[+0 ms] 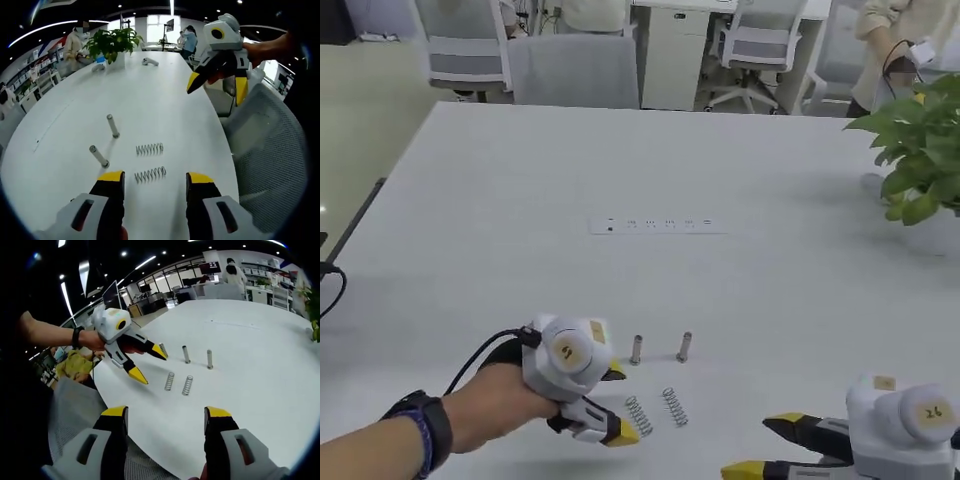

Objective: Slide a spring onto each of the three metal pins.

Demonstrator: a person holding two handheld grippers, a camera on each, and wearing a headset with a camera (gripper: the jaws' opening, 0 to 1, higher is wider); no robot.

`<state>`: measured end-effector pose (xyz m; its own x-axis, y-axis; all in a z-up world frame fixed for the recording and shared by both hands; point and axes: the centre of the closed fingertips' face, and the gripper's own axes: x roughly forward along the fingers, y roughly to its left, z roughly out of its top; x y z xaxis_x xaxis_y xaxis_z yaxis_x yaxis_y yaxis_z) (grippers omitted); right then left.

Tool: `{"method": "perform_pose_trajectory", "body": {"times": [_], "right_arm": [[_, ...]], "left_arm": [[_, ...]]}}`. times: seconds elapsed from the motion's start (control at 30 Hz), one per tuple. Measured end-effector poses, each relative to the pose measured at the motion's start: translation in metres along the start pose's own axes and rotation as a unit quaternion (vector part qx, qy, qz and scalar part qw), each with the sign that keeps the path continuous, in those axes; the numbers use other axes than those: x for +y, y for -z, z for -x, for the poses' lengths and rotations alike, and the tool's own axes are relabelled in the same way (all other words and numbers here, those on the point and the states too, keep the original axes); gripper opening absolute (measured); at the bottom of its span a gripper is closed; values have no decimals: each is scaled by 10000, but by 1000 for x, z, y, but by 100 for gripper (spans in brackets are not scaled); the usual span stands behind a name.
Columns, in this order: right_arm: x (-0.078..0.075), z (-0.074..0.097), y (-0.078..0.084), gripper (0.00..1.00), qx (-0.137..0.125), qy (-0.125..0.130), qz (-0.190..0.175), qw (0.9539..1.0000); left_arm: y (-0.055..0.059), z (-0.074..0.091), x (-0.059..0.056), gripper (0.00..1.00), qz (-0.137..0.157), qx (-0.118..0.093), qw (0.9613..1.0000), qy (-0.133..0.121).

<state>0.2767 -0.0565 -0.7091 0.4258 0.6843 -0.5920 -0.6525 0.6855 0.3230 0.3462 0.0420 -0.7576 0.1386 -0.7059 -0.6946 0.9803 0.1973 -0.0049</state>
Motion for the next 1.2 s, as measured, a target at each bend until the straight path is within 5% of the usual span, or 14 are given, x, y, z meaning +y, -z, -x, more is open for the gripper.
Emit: {"method": "perform_pose_trajectory", "body": {"times": [0.37, 0.63, 0.83, 1.2], "right_arm": [[0, 1, 1, 60, 23, -34, -9, 10000], [2, 0, 4, 60, 46, -72, -25, 10000], [4, 0, 4, 60, 96, -93, 19, 9999], [1, -2, -3, 59, 122, -89, 101, 9998]], "left_arm": [[0, -22, -1, 41, -442, 285, 9982, 282], [13, -37, -5, 40, -507, 568, 9959, 479], [28, -38, -13, 40, -291, 753, 9943, 691], [45, -27, -16, 34, -359, 898, 9940, 513]]}}
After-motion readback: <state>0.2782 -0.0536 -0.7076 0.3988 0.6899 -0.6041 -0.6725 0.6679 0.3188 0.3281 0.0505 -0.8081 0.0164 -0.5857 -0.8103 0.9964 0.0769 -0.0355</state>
